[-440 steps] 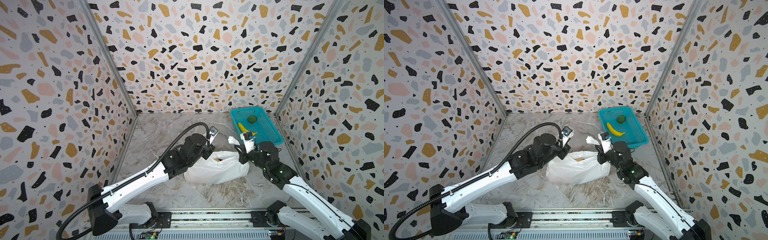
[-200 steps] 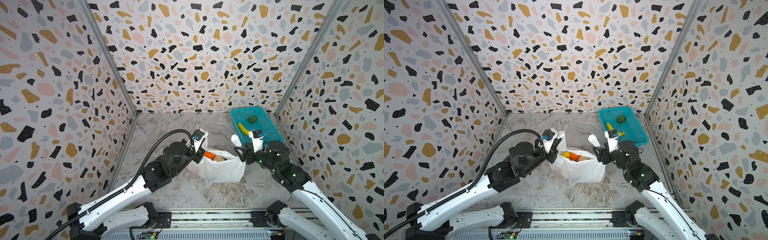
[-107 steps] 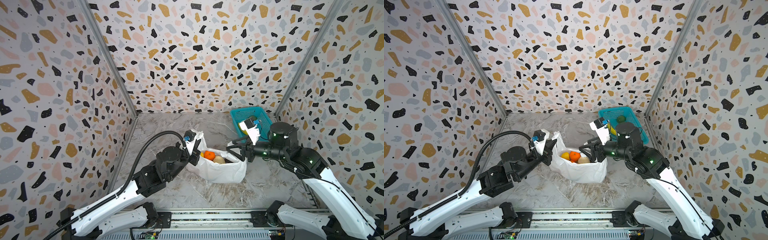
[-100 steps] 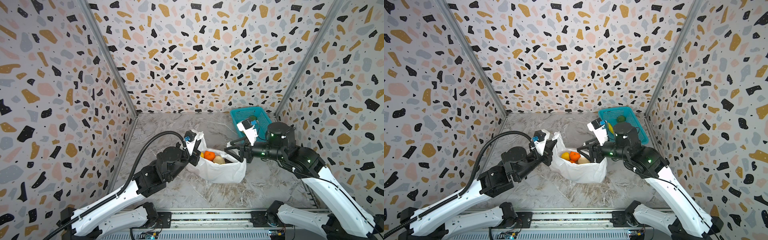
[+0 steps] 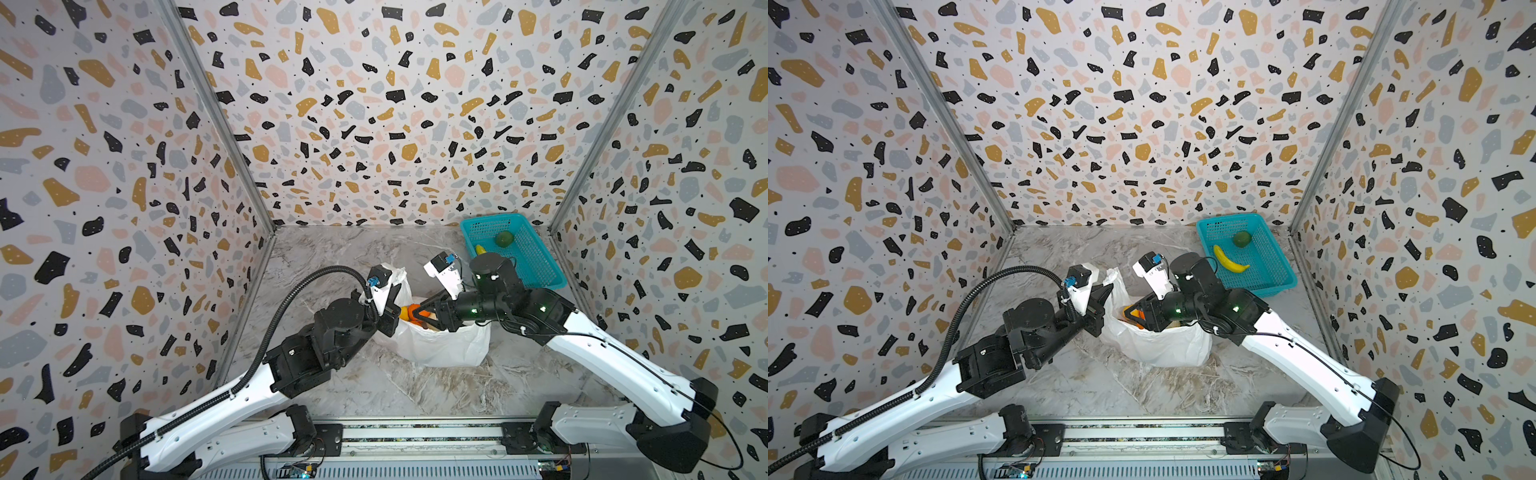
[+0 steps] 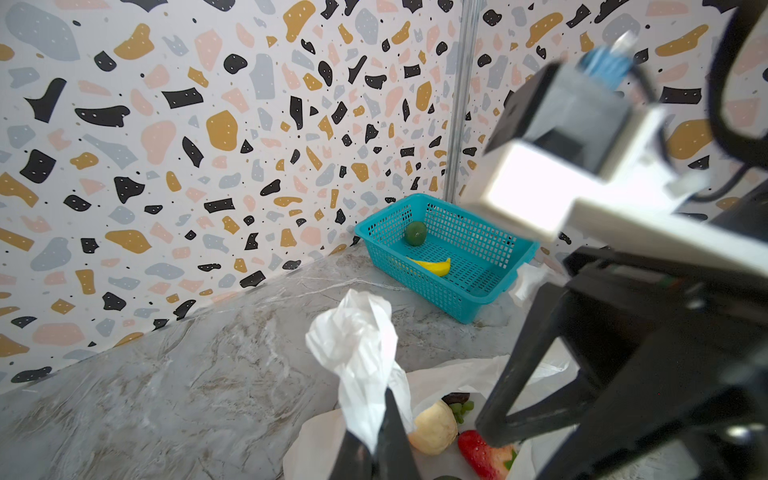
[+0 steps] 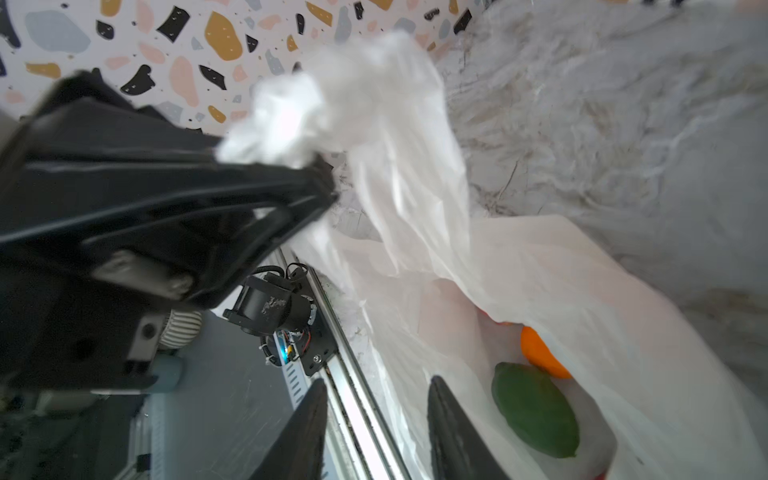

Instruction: Untie the knot of the plastic bag and take out the fruit

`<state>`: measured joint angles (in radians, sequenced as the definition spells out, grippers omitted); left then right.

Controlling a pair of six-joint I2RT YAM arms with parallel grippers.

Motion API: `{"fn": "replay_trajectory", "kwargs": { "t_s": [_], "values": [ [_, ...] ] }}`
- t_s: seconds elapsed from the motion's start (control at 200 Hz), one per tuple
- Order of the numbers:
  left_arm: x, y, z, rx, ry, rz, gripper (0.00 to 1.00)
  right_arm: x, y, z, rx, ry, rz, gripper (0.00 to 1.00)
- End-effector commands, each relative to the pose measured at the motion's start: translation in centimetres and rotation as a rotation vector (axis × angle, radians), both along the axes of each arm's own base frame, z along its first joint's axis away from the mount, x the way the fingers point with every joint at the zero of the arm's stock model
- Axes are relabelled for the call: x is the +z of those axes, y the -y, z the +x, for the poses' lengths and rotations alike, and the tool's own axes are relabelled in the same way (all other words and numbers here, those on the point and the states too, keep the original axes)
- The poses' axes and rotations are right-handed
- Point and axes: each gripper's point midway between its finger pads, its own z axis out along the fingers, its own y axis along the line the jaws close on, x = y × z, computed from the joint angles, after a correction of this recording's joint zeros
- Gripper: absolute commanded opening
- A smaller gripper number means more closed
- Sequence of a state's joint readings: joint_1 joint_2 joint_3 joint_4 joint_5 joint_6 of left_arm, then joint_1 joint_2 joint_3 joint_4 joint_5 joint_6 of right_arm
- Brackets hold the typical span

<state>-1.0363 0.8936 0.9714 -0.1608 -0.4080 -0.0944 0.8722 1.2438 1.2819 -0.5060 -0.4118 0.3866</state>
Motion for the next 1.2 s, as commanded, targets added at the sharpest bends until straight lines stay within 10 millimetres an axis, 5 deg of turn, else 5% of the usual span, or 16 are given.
{"fn": "replay_trajectory", "kwargs": {
  "t_s": [0.0,0.29,0.576,0.791,0.941,1.196],
  "values": [
    [0.7,-0.6,-0.3,0.018,0.012,-0.034,0.00,-2.0,-0.5,0.7,-0.017,0.018,-0.033,0.36],
    [-1.5,-0.5,-1.2,-0.004,-0.045,-0.019,0.00,-9.7,0.1,2.4,-0.116,-0.023,-0.153,0.32],
    [-4.1,-2.1,-2.3,0.028,-0.100,0.033,0.00,-12.9,-1.3,6.0,-0.232,0.003,-0.168,0.58],
    [-4.3,-2.6,-3.1,0.021,-0.102,0.058,0.00,-13.1,1.8,12.6,-0.528,0.128,-0.177,0.69],
    [-4.1,-2.8,-3.0,0.038,-0.082,0.092,0.00,-11.3,3.5,16.9,-0.647,0.223,-0.194,0.72],
    [-3.6,-3.4,-1.8,0.119,-0.039,0.235,0.00,-8.6,2.6,19.3,-0.645,0.311,-0.176,0.74]
  ]
}}
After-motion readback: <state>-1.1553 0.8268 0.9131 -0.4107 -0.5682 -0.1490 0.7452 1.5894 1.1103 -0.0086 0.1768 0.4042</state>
